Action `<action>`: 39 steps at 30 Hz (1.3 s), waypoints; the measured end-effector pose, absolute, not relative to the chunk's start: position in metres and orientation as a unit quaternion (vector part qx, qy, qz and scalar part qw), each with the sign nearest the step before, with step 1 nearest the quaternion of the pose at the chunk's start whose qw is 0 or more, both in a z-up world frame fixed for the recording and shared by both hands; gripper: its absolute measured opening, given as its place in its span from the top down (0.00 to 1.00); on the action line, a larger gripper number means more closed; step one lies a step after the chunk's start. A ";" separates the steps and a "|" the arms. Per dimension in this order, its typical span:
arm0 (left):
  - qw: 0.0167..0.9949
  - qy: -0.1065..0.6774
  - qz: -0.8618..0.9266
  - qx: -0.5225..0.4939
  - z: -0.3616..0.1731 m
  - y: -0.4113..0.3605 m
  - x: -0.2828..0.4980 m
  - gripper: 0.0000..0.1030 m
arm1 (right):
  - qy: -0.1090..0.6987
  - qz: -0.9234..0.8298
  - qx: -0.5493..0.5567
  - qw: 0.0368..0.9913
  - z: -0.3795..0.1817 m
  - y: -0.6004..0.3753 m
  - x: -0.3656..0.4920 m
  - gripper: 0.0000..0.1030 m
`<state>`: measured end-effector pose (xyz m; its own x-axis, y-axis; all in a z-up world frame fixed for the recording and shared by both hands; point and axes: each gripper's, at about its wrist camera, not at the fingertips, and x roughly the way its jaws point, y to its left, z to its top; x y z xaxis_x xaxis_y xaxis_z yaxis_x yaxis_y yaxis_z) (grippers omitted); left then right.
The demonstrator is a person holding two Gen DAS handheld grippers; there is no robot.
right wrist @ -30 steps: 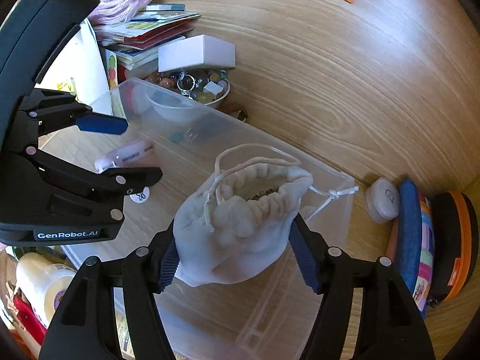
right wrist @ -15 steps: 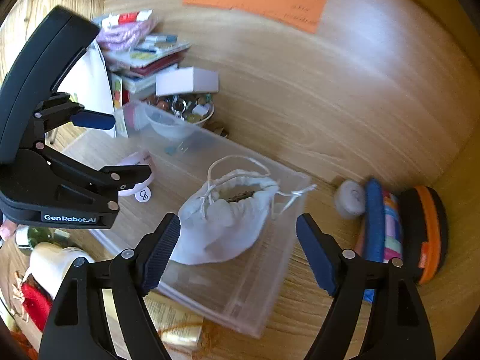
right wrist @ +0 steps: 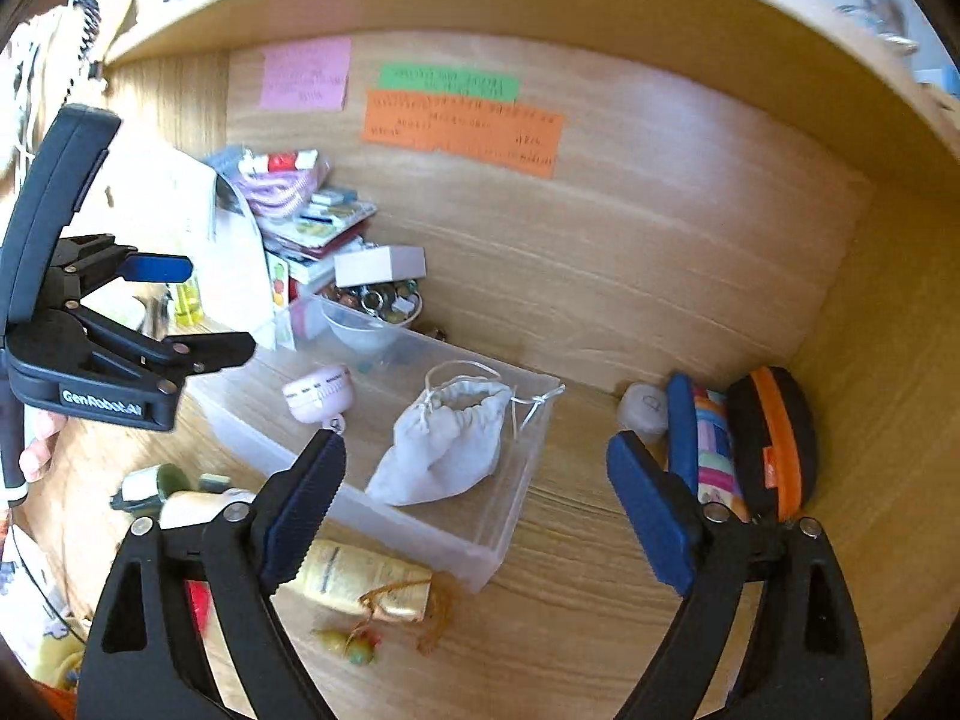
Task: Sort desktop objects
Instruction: 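Move both grippers back toward the items on the desk, then grasp the beige cup with the right gripper while the left gripper grasps the green jar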
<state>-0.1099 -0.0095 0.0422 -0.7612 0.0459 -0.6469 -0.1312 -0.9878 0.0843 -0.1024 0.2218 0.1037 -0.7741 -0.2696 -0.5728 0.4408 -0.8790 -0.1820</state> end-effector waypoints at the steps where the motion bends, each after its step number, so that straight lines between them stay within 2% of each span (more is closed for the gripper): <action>1: 0.047 0.059 0.937 -0.340 0.043 -0.013 -0.105 0.08 | 0.153 -0.931 0.272 0.190 0.103 0.222 -0.098 0.14; 9: 0.036 0.054 0.938 -0.341 0.025 -0.039 -0.062 0.06 | 0.138 -0.935 0.270 0.185 0.093 0.231 -0.068 0.13; 21: 0.036 0.038 0.918 -0.392 -0.034 -0.068 -0.027 0.06 | 0.121 -0.908 0.331 0.225 0.032 0.197 -0.055 0.13; 32: 0.067 0.061 0.902 -0.422 -0.072 -0.060 -0.029 0.06 | 0.129 -0.877 0.375 0.271 -0.010 0.147 -0.053 0.13; 39: 0.077 0.061 0.900 -0.424 -0.078 -0.061 -0.043 0.07 | 0.141 -0.864 0.390 0.285 -0.021 0.123 -0.057 0.13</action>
<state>-0.0427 -0.0609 -0.0775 -0.6292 0.0861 -0.7725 -0.1898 -0.9808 0.0453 -0.0569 0.1231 -0.0215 -0.5325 -0.3824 -0.7551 0.6031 -0.7974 -0.0214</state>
